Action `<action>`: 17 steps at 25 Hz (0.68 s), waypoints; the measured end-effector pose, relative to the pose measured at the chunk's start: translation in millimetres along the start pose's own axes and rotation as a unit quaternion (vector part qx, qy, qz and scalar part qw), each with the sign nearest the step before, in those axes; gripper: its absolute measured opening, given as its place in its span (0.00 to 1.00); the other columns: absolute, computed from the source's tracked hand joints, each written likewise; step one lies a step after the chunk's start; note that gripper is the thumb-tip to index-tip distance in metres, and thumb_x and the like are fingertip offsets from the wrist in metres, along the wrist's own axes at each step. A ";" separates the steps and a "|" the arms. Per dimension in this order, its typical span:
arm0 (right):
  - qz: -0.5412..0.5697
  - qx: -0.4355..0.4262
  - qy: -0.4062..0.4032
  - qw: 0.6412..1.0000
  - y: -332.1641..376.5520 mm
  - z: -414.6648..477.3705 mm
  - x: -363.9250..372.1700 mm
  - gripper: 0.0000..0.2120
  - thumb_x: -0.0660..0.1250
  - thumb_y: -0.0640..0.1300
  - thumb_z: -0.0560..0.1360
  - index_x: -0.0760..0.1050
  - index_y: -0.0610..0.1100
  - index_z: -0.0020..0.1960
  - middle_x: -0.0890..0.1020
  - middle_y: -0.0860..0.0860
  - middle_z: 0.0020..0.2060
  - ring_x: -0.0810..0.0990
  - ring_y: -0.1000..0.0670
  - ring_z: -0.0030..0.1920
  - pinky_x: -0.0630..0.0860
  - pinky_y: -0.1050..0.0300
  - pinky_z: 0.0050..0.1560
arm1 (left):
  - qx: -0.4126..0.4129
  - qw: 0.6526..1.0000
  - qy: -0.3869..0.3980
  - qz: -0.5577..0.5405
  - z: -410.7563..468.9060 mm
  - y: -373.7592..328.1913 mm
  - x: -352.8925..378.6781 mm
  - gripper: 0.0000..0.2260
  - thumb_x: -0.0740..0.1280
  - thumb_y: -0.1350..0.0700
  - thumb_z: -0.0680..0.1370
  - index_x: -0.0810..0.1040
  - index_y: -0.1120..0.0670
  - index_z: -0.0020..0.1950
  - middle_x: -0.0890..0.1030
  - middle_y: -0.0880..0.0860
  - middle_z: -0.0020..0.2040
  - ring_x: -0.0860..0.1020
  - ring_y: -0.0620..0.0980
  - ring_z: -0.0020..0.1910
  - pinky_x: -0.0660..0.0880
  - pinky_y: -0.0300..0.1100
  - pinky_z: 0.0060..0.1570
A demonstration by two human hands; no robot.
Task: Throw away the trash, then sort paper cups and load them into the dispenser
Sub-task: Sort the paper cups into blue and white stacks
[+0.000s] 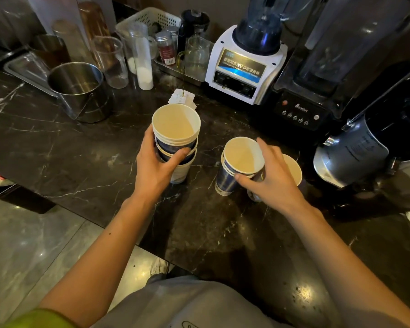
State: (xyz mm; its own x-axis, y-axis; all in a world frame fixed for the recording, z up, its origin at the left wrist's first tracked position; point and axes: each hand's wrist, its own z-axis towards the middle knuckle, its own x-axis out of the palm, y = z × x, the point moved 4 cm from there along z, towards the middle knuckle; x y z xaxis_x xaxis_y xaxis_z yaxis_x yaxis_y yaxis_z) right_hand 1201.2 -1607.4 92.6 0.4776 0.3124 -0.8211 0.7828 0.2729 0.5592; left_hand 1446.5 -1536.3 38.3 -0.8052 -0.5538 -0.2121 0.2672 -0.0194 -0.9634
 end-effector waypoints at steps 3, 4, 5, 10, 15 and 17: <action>0.004 -0.014 -0.030 0.999 9.9 2.2 -10.9 0.47 0.74 0.59 0.69 0.53 0.51 0.79 0.55 0.54 0.77 0.56 0.51 0.76 0.60 0.51 0.74 | -0.006 1.000 0.017 -0.003 0.4 -1.8 6.6 0.36 0.75 0.48 0.72 0.59 0.40 0.73 0.68 0.36 0.68 0.68 0.35 0.68 0.69 0.39 0.69; 0.015 -0.033 -0.034 0.999 19.3 4.0 -13.6 0.47 0.74 0.60 0.69 0.53 0.51 0.79 0.54 0.55 0.77 0.56 0.53 0.76 0.59 0.54 0.73 | -0.006 1.000 0.021 -0.003 0.1 -2.7 9.2 0.36 0.75 0.46 0.71 0.58 0.39 0.72 0.68 0.35 0.67 0.68 0.32 0.67 0.68 0.37 0.68; 0.027 -0.055 -0.028 0.998 33.4 6.9 -15.1 0.47 0.74 0.61 0.69 0.52 0.52 0.79 0.55 0.55 0.78 0.56 0.54 0.76 0.58 0.57 0.71 | -0.005 1.000 0.024 -0.002 0.1 -4.3 11.1 0.36 0.74 0.44 0.70 0.59 0.39 0.72 0.68 0.33 0.66 0.68 0.29 0.65 0.68 0.34 0.66; 0.049 -0.144 0.051 0.987 99.1 41.8 9.6 0.51 0.76 0.64 0.65 0.54 0.51 0.79 0.62 0.54 0.76 0.62 0.54 0.74 0.61 0.57 0.70 | 0.013 0.999 0.031 -0.008 -1.5 -2.8 15.3 0.35 0.74 0.45 0.72 0.61 0.45 0.75 0.71 0.39 0.68 0.70 0.32 0.67 0.71 0.41 0.69; 0.051 -0.165 0.051 0.984 112.7 59.2 22.6 0.48 0.78 0.59 0.66 0.58 0.50 0.78 0.66 0.53 0.75 0.65 0.52 0.72 0.60 0.63 0.62 | 0.018 1.000 0.022 -0.007 -1.6 -5.2 13.2 0.34 0.73 0.47 0.73 0.64 0.50 0.75 0.73 0.48 0.71 0.72 0.43 0.69 0.72 0.53 0.68; 0.041 -0.169 0.043 0.984 110.6 62.2 21.4 0.48 0.78 0.60 0.64 0.60 0.51 0.77 0.68 0.53 0.73 0.68 0.53 0.69 0.62 0.63 0.60 | 0.013 1.000 0.025 -0.013 -0.6 -5.0 15.3 0.34 0.74 0.47 0.72 0.64 0.50 0.75 0.73 0.49 0.71 0.72 0.44 0.70 0.71 0.55 0.68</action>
State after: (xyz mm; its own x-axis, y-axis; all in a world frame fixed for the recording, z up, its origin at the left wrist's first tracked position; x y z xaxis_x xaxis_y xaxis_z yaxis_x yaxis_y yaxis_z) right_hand 1322.8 -1627.1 129.8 0.4874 0.4174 -0.7670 0.5593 0.5253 0.6413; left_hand 1432.5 -1544.1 39.7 -0.8374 -0.5105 -0.1951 0.2589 -0.0563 -0.9643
